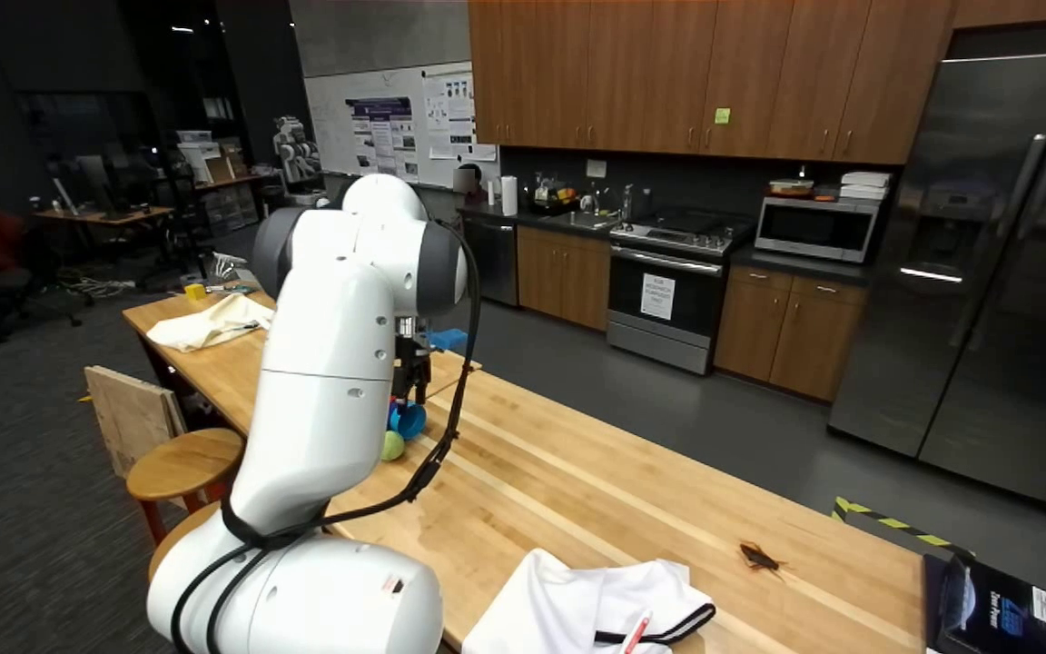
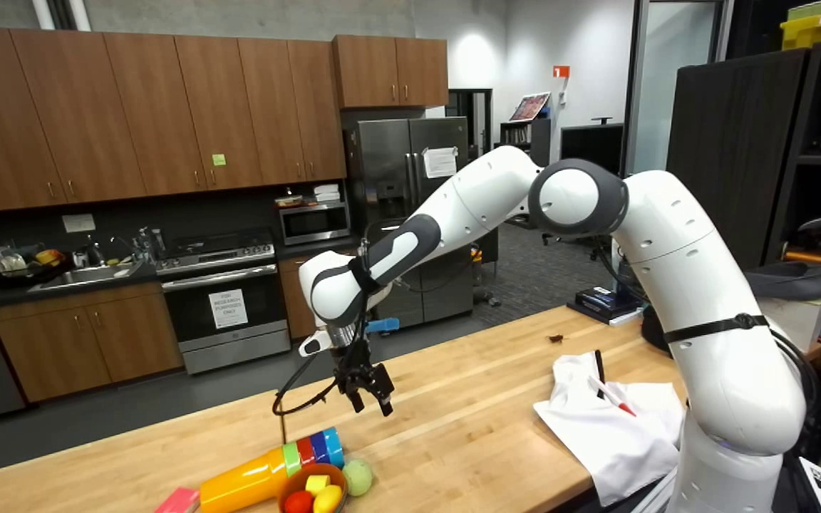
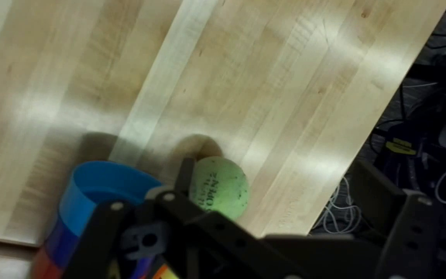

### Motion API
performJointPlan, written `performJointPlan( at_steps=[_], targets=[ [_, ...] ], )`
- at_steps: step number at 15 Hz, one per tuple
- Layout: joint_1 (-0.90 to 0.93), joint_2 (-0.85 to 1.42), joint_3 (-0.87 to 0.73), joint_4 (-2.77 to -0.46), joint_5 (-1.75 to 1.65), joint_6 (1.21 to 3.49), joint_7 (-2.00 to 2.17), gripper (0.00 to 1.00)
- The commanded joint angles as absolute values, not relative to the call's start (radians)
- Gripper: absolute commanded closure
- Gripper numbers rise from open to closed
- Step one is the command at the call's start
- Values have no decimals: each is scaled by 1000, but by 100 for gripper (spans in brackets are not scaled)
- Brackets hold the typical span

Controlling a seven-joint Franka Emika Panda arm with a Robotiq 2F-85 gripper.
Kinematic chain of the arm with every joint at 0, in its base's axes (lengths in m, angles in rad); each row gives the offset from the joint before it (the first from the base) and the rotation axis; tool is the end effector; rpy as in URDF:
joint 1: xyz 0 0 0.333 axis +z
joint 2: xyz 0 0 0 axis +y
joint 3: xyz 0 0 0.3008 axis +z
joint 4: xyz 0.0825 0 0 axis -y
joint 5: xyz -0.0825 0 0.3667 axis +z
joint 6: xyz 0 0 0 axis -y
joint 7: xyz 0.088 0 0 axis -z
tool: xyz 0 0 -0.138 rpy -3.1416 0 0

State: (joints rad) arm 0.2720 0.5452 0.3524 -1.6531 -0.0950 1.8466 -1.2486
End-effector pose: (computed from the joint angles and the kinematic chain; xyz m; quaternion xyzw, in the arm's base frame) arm 0.5090 0.3353 0.2557 -0.5756 -0.8009 0.1347 0.0955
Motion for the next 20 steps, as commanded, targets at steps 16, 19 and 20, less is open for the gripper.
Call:
performJointPlan(
  at_steps=[16, 19, 20],
  targets=[
    [345, 635, 324, -1544, -213, 2005, -1311, 0],
    [343, 635, 319, -1548, -214, 2013, -1310, 0],
    [343, 635, 319, -1548, -214, 2013, -1310, 0]
  ],
)
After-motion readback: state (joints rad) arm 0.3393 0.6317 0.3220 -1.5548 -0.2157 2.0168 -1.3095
